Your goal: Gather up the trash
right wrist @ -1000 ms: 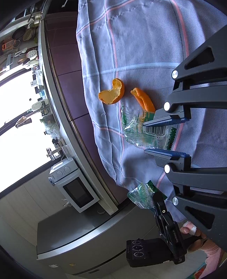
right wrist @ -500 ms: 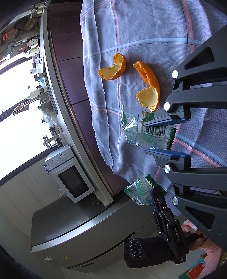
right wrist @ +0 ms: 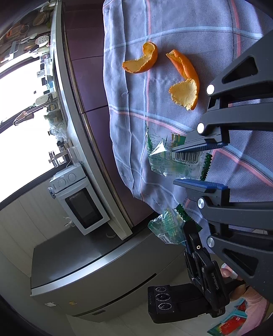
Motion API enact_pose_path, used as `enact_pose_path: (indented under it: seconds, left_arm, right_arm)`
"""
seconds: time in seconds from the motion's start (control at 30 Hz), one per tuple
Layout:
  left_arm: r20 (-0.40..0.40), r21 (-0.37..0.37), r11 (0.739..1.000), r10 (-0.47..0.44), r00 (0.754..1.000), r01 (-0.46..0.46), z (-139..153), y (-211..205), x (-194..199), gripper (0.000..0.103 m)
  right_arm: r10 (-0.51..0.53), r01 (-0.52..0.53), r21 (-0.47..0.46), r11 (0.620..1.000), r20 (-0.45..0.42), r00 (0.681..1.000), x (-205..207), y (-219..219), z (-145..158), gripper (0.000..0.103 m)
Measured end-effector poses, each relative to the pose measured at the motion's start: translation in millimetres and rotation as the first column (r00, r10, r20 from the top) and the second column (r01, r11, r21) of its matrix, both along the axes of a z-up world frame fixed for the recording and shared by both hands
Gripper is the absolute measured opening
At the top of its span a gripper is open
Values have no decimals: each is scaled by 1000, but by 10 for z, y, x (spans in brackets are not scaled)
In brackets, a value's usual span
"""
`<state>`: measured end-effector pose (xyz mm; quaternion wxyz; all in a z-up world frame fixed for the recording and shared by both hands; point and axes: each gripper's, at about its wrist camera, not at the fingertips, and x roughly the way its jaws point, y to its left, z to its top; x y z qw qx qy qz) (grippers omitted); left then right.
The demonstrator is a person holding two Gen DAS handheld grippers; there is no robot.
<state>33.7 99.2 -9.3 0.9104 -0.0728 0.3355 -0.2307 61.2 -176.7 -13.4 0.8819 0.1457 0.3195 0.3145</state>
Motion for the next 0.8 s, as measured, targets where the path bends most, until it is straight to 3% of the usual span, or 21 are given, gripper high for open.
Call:
enact_pose_path:
  seconds: [0.8]
  left_arm:
    - [27, -1, 996, 84, 996, -84, 136, 299, -186, 10]
  right_arm:
    - [95, -95, -2, 995, 6, 995, 37, 431, 60, 23]
